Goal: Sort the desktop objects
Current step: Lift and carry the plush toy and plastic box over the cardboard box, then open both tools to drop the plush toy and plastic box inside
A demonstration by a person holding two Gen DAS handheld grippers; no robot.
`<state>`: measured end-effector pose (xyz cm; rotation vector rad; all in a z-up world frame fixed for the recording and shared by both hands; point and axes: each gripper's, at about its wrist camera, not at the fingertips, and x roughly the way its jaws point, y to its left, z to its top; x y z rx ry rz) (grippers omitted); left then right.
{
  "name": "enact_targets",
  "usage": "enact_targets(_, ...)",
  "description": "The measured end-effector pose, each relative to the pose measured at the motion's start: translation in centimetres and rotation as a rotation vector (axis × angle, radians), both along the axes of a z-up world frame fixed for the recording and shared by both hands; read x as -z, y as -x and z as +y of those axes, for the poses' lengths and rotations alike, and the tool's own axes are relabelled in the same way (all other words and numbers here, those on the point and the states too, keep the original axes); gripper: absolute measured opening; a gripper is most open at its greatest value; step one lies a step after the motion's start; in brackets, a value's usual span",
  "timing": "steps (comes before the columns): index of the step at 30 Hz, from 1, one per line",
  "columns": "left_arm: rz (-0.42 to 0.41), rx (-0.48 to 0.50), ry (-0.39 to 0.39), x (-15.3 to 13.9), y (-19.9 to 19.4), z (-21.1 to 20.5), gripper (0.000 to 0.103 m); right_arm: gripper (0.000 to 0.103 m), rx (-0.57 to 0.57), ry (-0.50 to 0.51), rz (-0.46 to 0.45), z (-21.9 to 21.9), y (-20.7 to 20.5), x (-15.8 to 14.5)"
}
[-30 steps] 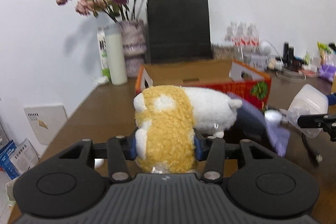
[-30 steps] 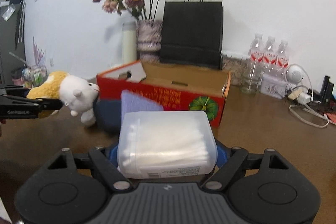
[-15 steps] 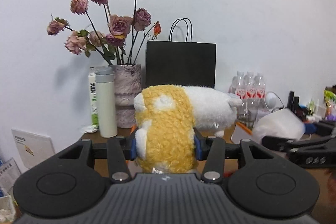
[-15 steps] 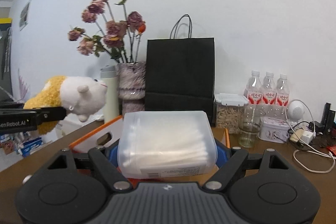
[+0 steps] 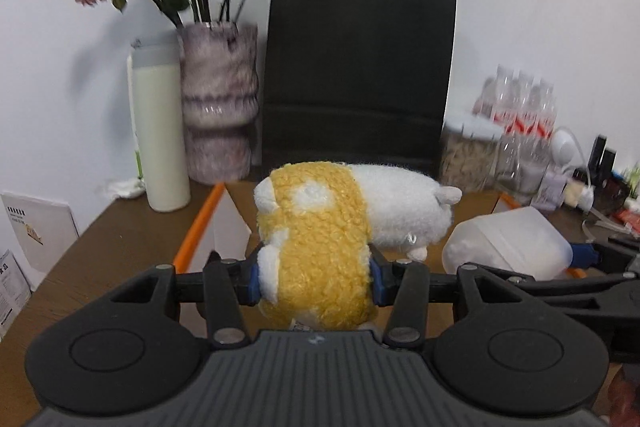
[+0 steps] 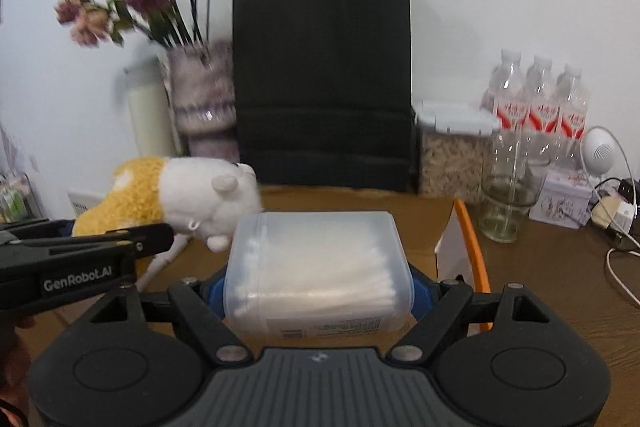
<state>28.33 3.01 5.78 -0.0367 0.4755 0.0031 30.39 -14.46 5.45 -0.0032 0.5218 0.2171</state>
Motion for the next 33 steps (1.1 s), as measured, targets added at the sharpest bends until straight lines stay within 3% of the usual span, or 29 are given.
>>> enact_targets(12, 0.129, 0.009, -0.079, 3.2, -1.7, 0.0, 0.049, 0.082, -0.004, 0.078, 0.093, 0.4, -1.0, 2.8)
enact_targets(22, 0.151, 0.005, -0.086, 3.7, -1.6, -0.4, 0.056, 0.082, -0.012, 0.107, 0.123, 1.1, -0.9, 3.2)
enact_targets(23, 0.149, 0.004, -0.082, 3.7, -1.6, -0.3, 0.058, 0.083, -0.013, 0.108, 0.125, 1.1, -0.8, 3.2)
enact_targets(25, 0.137, -0.006, -0.078, 3.4, -1.3, -0.3, 0.071, 0.084, -0.014, 0.105, 0.127, 1.1, -0.8, 3.1)
enact_targets(27, 0.105, -0.033, -0.086, 2.9, -0.9, -0.3, 0.077, 0.086, -0.021, 0.088, 0.130, 0.9, -0.7, 2.8)
enact_targets(29, 0.057, -0.064, -0.067, 2.3, -0.4, 0.1, 0.090, 0.095, -0.022, 0.065, 0.126, 0.7, -0.5, 2.3)
enact_targets(30, 0.032, -0.067, -0.041, 2.1, -0.1, 0.3, 0.103, 0.103, -0.021, 0.062, 0.123, 0.6, -0.4, 2.2)
enact_targets(33, -0.034, -0.058, 0.022, 1.4, 0.8, 0.7, 0.103, 0.103, -0.028, 0.053, 0.108, 0.4, 0.1, 1.7)
